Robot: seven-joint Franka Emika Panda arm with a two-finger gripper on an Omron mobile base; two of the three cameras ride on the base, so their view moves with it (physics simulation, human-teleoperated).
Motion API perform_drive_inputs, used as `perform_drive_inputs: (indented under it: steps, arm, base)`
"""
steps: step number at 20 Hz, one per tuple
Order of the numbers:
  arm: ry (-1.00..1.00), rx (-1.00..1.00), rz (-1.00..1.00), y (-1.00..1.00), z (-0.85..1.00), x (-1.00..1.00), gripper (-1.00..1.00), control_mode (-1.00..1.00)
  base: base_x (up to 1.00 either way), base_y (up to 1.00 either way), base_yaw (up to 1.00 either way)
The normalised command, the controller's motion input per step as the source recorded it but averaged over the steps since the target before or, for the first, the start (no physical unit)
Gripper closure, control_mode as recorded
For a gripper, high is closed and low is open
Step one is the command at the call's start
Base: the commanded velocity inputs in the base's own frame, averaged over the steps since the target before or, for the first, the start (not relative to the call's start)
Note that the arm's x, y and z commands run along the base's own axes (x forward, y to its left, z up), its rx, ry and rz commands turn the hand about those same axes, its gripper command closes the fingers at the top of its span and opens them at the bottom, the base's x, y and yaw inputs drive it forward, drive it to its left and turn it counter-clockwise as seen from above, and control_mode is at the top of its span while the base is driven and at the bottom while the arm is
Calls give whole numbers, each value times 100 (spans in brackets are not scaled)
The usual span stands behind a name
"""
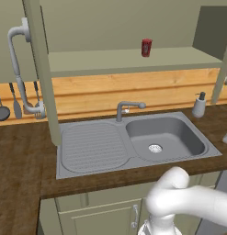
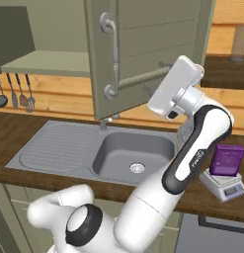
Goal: Pick the cereal and place it on the digital scale for weighing, and close the cabinet.
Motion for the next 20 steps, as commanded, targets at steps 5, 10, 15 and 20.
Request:
perform_drive_inputs:
  steps: [5,10,15,20]
  arm:
    - [1,-3,-66,89,-7,89,-100,-100]
    - [12,-6,-56,69,8,94,-100,-100]
    - [2,0,-35,14,0,95,-100,-100]
    - [0,0,-15,-10,-1,87,-100,-100]
  base:
    - [0,0,0]
    - [0,0,0]
    - [0,0,0]
    - [0,0,0]
